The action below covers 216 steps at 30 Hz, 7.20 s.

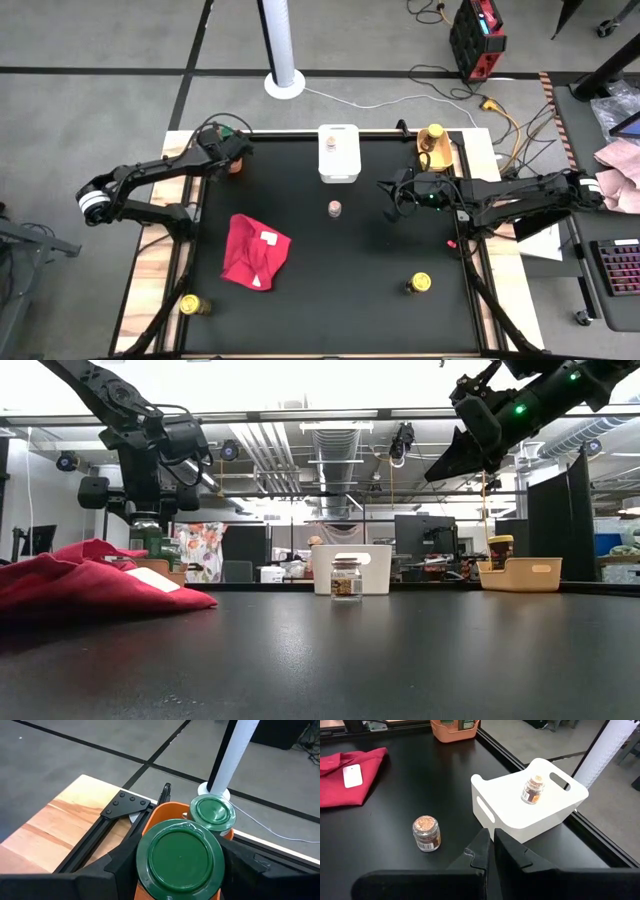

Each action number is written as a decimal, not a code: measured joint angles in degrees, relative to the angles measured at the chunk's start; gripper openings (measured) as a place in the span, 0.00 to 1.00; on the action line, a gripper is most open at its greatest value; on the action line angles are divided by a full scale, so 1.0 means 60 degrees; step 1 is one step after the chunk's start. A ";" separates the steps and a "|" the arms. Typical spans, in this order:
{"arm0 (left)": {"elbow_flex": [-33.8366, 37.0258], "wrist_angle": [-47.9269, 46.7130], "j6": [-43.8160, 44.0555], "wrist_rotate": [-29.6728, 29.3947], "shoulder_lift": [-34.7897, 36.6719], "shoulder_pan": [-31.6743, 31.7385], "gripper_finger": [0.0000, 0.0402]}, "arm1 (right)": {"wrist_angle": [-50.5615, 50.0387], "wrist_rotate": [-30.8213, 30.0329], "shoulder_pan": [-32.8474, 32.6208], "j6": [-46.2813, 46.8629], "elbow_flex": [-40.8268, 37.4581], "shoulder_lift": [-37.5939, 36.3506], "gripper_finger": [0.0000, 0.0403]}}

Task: Sort spices by type
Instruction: Put the green seasoning bottle into the orange bin, then put the brown seasoning bottle into the white bin

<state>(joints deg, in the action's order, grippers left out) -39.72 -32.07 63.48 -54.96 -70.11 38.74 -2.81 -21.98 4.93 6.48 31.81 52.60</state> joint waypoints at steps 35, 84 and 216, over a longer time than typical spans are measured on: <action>-0.0001 0.0091 0.0514 0.0512 -0.0947 0.0066 0.49 | -0.0303 0.0007 0.0001 -0.0011 -0.0004 0.0000 0.04; -0.0012 0.0112 -0.4043 0.2340 0.1596 -0.1092 0.59 | -0.0200 -0.0011 0.0001 0.0071 -0.0004 0.0000 0.04; -0.0001 0.3238 -0.5229 -0.0499 0.0568 -1.3701 0.59 | -0.6771 0.1657 -0.0434 0.6415 0.9136 1.0271 0.14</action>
<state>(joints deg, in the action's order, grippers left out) -39.72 -12.65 32.11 -57.95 -66.70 -43.46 -43.43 -12.04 2.32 44.97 86.63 114.22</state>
